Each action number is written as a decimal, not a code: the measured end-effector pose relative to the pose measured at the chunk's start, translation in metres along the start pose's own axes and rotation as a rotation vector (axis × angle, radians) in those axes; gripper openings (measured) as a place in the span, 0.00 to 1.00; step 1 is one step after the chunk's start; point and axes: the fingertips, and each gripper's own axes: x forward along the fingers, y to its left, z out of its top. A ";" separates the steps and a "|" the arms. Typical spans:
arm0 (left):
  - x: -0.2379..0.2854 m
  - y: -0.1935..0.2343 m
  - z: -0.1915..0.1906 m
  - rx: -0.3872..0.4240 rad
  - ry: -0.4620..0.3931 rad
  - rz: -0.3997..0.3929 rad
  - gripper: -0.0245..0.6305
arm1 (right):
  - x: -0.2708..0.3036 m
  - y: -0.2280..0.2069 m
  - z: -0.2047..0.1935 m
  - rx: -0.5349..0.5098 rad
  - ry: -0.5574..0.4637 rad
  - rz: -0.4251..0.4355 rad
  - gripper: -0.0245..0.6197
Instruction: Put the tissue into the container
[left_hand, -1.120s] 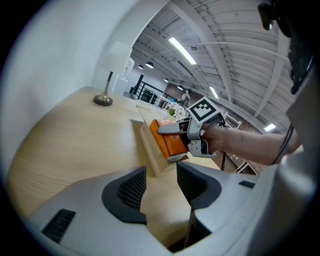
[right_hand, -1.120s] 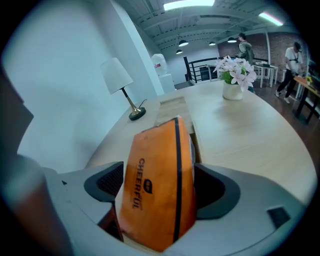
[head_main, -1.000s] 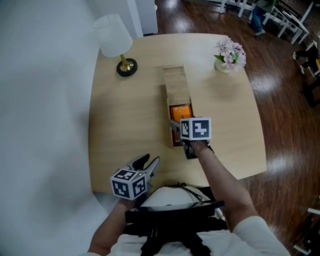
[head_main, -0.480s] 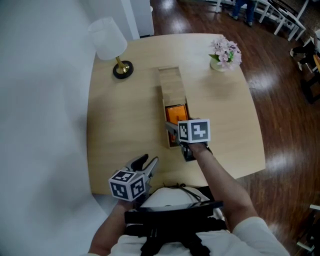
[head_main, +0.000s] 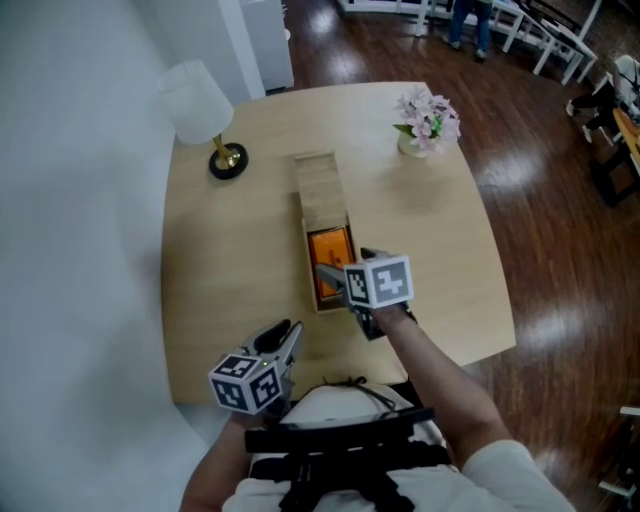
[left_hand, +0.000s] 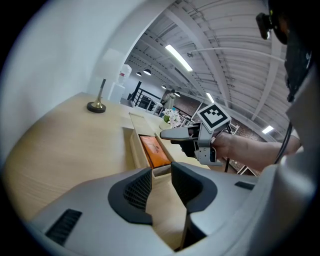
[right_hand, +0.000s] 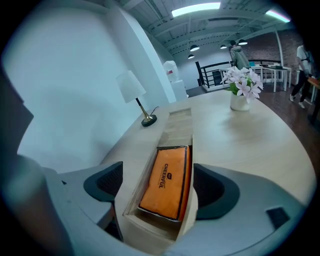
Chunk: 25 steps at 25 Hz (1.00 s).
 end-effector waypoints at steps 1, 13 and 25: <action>0.002 -0.004 0.001 0.003 -0.004 -0.007 0.19 | -0.003 -0.002 0.000 -0.002 -0.003 0.005 0.74; 0.032 -0.043 0.010 0.009 -0.022 -0.068 0.08 | -0.046 -0.050 0.008 -0.004 -0.039 -0.008 0.43; 0.053 -0.069 0.018 0.034 -0.027 -0.083 0.08 | -0.076 -0.092 0.014 -0.027 -0.072 -0.063 0.34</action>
